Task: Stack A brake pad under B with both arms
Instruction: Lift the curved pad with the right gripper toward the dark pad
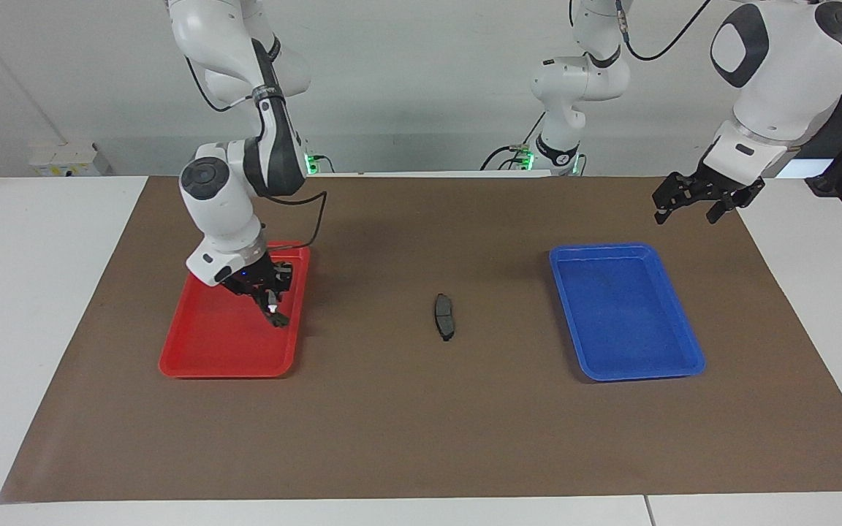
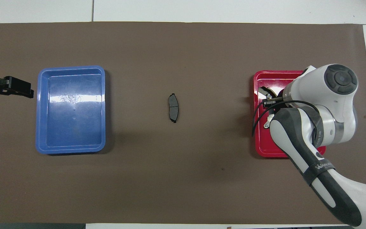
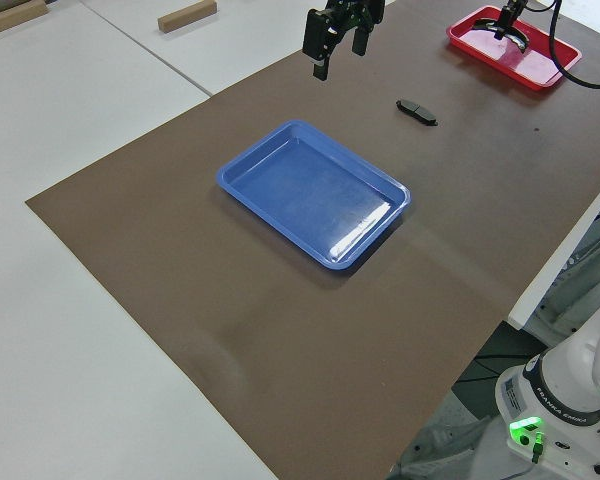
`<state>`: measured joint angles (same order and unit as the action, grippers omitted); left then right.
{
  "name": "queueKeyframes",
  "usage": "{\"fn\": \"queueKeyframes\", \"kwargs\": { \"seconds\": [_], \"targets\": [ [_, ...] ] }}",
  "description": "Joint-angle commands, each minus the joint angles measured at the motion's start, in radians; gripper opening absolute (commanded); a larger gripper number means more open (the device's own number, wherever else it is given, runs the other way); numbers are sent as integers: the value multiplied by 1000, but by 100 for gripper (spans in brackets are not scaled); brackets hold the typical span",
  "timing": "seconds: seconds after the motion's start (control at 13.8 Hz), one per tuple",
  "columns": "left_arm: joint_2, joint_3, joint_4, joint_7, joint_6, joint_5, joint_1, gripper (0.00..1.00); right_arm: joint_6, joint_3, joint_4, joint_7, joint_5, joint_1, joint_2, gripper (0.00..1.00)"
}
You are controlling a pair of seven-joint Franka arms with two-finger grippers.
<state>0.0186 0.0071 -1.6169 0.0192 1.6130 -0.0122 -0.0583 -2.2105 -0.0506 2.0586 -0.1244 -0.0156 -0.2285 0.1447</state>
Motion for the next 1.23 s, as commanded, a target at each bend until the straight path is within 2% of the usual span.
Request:
{"fn": "queueKeyframes", "kwargs": {
  "seconds": [0.0, 0.22, 0.44, 0.87, 1.16],
  "targets": [
    [-23, -6, -24, 7, -1, -14, 11, 100, 83, -2, -130, -79, -18, -69, 55, 0],
    [-23, -6, -24, 7, -1, -14, 11, 100, 94, -2, -202, -176, -18, -168, 104, 0],
    [-23, -6, -24, 7, -1, -14, 11, 100, 100, -2, -313, -207, -18, -259, 197, 0],
    [-23, -6, -24, 7, -1, -14, 11, 100, 94, -2, -454, -276, -84, -350, 324, 0],
    [-23, -6, -24, 7, -1, -14, 11, 100, 56, -2, -447, -311, -81, -399, 339, 0]
  ]
}}
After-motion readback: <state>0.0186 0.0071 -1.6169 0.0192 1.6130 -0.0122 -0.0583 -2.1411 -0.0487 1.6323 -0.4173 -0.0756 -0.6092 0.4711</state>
